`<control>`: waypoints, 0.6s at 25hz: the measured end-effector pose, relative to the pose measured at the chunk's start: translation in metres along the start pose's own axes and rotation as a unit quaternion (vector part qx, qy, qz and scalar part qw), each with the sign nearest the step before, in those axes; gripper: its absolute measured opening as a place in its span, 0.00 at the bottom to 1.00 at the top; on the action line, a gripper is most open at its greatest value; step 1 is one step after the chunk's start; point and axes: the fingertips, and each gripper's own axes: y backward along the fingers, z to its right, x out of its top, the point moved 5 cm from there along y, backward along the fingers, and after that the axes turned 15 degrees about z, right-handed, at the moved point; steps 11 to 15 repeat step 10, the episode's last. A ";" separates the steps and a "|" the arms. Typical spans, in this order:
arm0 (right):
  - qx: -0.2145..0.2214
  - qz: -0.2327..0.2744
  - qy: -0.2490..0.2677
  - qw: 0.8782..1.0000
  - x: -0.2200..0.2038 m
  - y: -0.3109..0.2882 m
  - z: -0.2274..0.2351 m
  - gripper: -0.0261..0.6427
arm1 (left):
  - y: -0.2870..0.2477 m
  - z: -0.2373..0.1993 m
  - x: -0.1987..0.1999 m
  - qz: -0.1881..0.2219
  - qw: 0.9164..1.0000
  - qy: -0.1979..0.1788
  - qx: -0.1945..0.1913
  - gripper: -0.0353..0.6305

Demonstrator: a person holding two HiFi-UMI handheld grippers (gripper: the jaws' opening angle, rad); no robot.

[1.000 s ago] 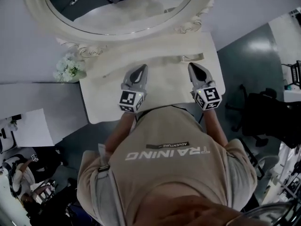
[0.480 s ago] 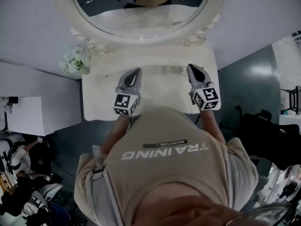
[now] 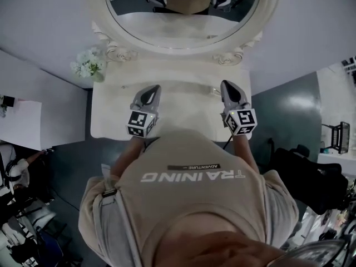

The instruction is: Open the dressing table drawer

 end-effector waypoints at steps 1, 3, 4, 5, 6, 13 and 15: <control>-0.004 0.000 -0.001 1.000 -0.001 0.001 0.001 0.04 | -0.001 -0.001 0.000 0.001 1.000 -0.001 0.002 0.06; -0.012 0.000 -0.006 1.000 -0.005 0.004 0.003 0.04 | -0.001 -0.002 0.002 0.004 1.000 -0.003 0.005 0.06; -0.014 0.000 -0.008 1.000 -0.006 0.005 0.003 0.04 | -0.001 -0.001 0.003 0.005 1.000 -0.004 0.005 0.06; -0.014 0.001 -0.007 1.000 -0.006 0.006 0.004 0.04 | -0.002 0.000 0.004 0.006 1.000 -0.005 0.005 0.06; -0.013 0.003 -0.004 1.000 -0.006 0.007 0.006 0.04 | -0.004 0.001 0.005 0.008 1.000 -0.006 0.004 0.06; -0.013 0.014 0.006 1.000 0.000 0.003 0.016 0.04 | -0.012 0.002 0.008 0.014 1.000 -0.008 0.003 0.06; -0.013 0.014 0.006 1.000 0.000 0.003 0.016 0.04 | -0.012 0.002 0.008 0.014 1.000 -0.008 0.003 0.06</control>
